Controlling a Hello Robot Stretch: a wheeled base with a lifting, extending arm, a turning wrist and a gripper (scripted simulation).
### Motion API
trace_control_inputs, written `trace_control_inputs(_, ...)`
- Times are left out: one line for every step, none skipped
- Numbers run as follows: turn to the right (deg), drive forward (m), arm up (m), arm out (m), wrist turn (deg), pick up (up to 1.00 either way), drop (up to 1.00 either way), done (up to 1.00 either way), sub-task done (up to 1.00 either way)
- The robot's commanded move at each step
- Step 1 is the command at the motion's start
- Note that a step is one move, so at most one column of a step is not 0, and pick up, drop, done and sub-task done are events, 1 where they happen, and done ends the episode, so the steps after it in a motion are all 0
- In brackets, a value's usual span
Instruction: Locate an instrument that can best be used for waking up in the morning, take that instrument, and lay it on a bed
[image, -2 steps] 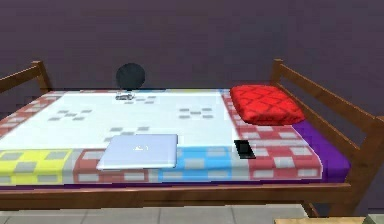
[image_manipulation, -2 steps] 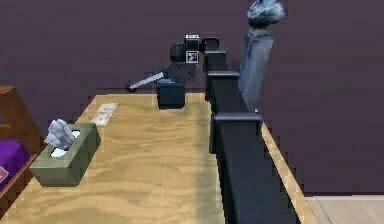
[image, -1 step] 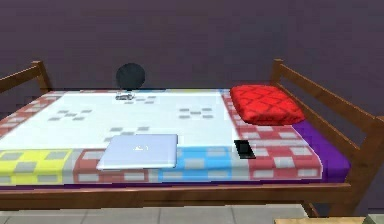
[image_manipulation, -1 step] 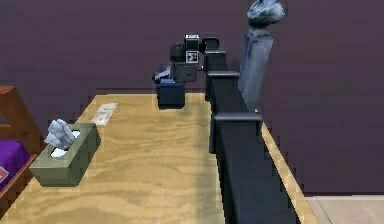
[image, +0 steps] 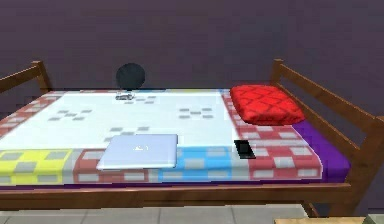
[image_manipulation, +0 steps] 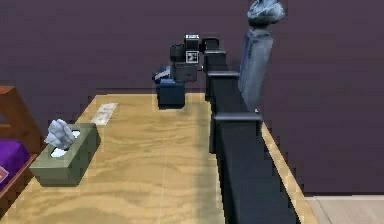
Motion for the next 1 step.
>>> trace_control_inputs(0.0, 0.0, 0.0, 0.0, -45.0, 0.0, 0.0, 0.0, 0.0)
